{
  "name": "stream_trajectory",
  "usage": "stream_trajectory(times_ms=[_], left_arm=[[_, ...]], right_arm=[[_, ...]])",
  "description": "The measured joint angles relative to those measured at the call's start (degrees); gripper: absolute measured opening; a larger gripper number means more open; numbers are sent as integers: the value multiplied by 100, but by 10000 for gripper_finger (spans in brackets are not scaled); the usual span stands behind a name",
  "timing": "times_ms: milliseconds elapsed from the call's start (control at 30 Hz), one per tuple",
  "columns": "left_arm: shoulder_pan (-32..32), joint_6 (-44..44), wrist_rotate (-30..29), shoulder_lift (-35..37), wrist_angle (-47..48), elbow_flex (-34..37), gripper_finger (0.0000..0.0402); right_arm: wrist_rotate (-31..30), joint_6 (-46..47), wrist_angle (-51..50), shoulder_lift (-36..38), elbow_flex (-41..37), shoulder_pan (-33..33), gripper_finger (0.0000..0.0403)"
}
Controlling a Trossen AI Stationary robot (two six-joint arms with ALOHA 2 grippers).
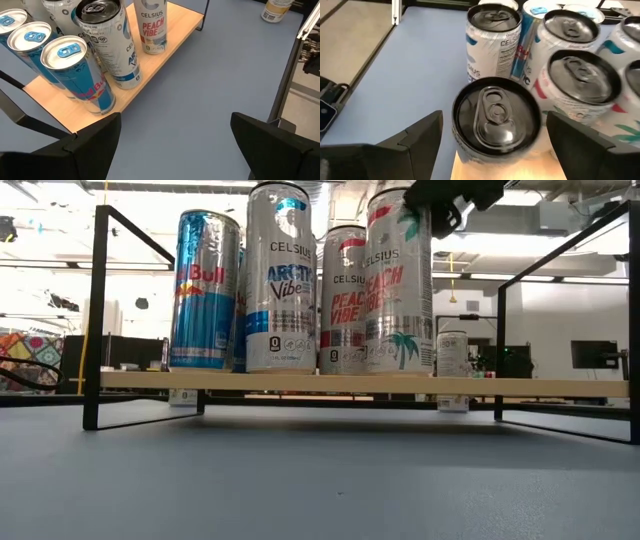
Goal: Place canned beverage on shelf
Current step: Put the pink soda can on the shelf aligned with the other pink soda cans
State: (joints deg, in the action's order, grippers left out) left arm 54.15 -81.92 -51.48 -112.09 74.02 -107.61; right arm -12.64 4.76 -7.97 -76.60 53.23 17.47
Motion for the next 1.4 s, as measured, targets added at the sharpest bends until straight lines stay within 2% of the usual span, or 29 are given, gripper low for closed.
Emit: stream_trajectory(times_ms=[333,633,767,967,1133,1400], left_arm=[[-22,176,-7,0,2,0,361],[-22,174,-15,2,-9,0,361],[-22,174,-20,2,-15,0,361],[-22,171,-50,2,-20,0,361],[-22,168,-84,2,-44,0,361],[-25,130,-169,2,-51,0,361]], right_arm=[[-357,389,-343,837,-2,75,337],[-1855,2141,-1760,1167,-2,792,330],[-2067,2955,-1994,1005,-2,1255,329],[-2385,3548,-1716,600,-6,1821,329],[-2833,3720,-1648,167,234,2124,329],[-2974,3684,-1961,-598,1094,2280,329]])
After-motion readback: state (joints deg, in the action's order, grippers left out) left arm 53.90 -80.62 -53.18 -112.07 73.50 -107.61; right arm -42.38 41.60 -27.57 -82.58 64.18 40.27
